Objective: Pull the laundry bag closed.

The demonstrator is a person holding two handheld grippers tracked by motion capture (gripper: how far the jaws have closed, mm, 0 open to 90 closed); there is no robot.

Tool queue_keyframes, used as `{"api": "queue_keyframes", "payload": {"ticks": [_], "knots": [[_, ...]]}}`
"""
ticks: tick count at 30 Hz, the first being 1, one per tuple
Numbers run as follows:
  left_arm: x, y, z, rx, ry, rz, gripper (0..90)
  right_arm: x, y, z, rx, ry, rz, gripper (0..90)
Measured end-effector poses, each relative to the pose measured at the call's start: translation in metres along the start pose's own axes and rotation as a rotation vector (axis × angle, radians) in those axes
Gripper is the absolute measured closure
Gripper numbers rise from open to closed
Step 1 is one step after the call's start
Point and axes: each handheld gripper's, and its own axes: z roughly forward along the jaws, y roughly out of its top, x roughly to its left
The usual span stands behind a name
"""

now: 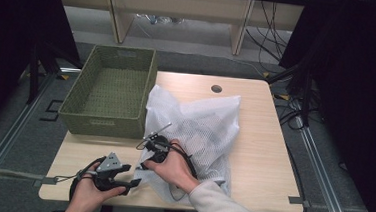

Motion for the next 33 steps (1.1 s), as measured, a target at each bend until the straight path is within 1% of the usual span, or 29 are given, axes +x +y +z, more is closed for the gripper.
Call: {"api": "queue_keyframes", "payload": {"ticks": [1, 2, 4, 5, 6, 8, 11, 12, 13, 14, 15, 16, 20, 21, 22, 23, 24, 25, 27, 29, 32, 33], "knots": [[-0.001, 0.000, 0.001, -0.007, -0.002, -0.010, 34.4, -0.001, 0.000, 0.000, 0.000, -0.002, -0.007, 71.4], [0.000, 0.000, 0.001, -0.004, 0.005, -0.004, 34.4, -0.001, 0.000, 0.001, 0.002, -0.001, -0.007, 71.2], [0.000, 0.000, 0.001, -0.001, 0.001, -0.006, 34.4, 0.000, 0.000, 0.002, 0.007, 0.003, 0.003, 70.7], [0.000, 0.000, 0.001, -0.001, 0.000, -0.003, 34.4, -0.001, 0.000, 0.003, 0.012, -0.002, -0.001, 70.5], [0.000, 0.000, 0.000, -0.001, 0.000, -0.004, 34.4, 0.000, 0.000, 0.004, 0.014, 0.004, 0.010, 70.5], [-0.001, 0.000, 0.001, -0.007, -0.002, -0.009, 34.4, 0.000, 0.000, 0.006, 0.006, 0.004, 0.011, 70.5], [0.000, -0.001, 0.001, -0.002, 0.004, -0.004, 34.3, 0.000, 0.000, 0.006, 0.012, 0.002, 0.009, 70.5], [-0.001, -0.001, 0.002, -0.015, 0.011, -0.008, 34.4, 0.000, 0.000, 0.006, 0.014, 0.007, 0.012, 70.5], [-0.001, -0.001, 0.002, -0.014, 0.009, -0.006, 34.4, -0.001, 0.000, 0.006, 0.015, 0.008, 0.014, 70.5], [-0.002, -0.001, 0.003, -0.026, 0.006, -0.018, 34.4, -0.001, 0.000, 0.006, 0.014, 0.007, 0.015, 70.5], [-0.002, -0.001, 0.003, -0.024, 0.006, -0.017, 34.4, -0.002, 0.000, 0.007, 0.014, 0.003, 0.005, 70.5], [-0.001, -0.001, 0.002, -0.013, 0.007, -0.006, 34.4, -0.001, 0.000, 0.007, 0.014, 0.006, 0.025, 70.5], [-0.001, -0.001, 0.002, -0.014, 0.007, -0.006, 34.3, -0.003, 0.000, 0.008, 0.012, 0.003, 0.017, 70.7], [-0.002, -0.001, 0.003, -0.024, 0.006, -0.018, 34.3, -0.002, 0.000, 0.009, 0.015, 0.009, 0.012, 70.9], [-0.002, -0.001, 0.003, -0.024, 0.006, -0.018, 34.3, -0.004, 0.000, 0.010, 0.010, 0.010, -0.007, 71.1], [-0.002, -0.001, 0.003, -0.024, 0.007, -0.018, 34.3, -0.002, 0.000, 0.010, 0.018, 0.013, 0.012, 71.3], [-0.002, -0.001, 0.003, -0.025, 0.007, -0.019, 34.3, -0.003, 0.000, 0.011, 0.015, 0.013, 0.006, 71.5], [-0.002, -0.001, 0.001, -0.011, -0.002, -0.016, 34.3, -0.002, 0.000, 0.011, 0.019, 0.013, 0.009, 71.7], [-0.002, -0.001, 0.001, -0.016, -0.002, -0.019, 34.3, -0.003, 0.000, 0.012, 0.020, 0.012, 0.004, 72.5], [-0.002, -0.001, 0.001, -0.015, -0.002, -0.019, 34.3, -0.003, 0.000, 0.013, 0.023, 0.009, 0.017, 73.0], [-0.003, -0.001, 0.002, -0.026, 0.007, -0.020, 34.3, -0.003, 0.000, 0.015, 0.023, 0.018, 0.016, 74.4], [-0.003, -0.001, 0.002, -0.025, 0.006, -0.019, 34.3, -0.003, 0.000, 0.014, 0.020, 0.022, 0.029, 75.1]]}}
